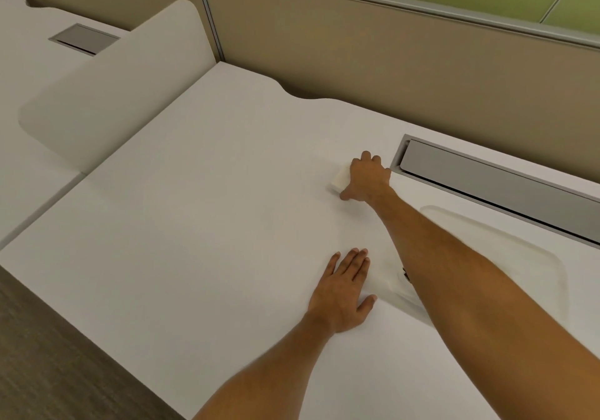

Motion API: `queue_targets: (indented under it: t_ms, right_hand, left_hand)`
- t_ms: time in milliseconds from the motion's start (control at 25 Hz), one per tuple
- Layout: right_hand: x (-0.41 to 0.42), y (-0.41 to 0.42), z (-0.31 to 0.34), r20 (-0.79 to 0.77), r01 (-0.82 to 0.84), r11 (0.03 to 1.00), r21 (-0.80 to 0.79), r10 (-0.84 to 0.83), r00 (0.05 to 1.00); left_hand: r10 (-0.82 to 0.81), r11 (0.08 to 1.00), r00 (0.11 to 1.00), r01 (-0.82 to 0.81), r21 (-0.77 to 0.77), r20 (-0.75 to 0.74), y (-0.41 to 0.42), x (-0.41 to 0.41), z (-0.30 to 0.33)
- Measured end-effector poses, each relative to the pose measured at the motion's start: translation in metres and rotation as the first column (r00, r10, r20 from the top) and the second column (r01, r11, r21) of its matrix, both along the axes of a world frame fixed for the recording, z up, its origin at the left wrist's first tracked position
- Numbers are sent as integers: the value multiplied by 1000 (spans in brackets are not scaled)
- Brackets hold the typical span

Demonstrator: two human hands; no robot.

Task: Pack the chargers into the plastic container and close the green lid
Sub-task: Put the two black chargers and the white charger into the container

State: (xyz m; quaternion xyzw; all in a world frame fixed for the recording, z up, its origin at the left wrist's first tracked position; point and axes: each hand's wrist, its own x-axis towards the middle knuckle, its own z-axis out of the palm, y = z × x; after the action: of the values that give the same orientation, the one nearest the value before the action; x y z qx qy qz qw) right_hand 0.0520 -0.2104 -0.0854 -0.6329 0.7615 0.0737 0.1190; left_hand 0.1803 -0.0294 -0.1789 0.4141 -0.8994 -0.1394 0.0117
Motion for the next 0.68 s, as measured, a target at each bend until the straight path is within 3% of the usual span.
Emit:
queue_targets:
  t_ms: [400, 680]
  right_hand:
    - [-43, 49, 88, 90, 88, 960, -265, -67, 994]
    - [-95, 125, 94, 104, 231, 933, -277, -210, 972]
  left_hand:
    - [-5, 1000, 1000, 5, -3, 1, 1, 1, 4]
    - [-1, 1000, 1000, 1, -2, 18, 2, 1, 2]
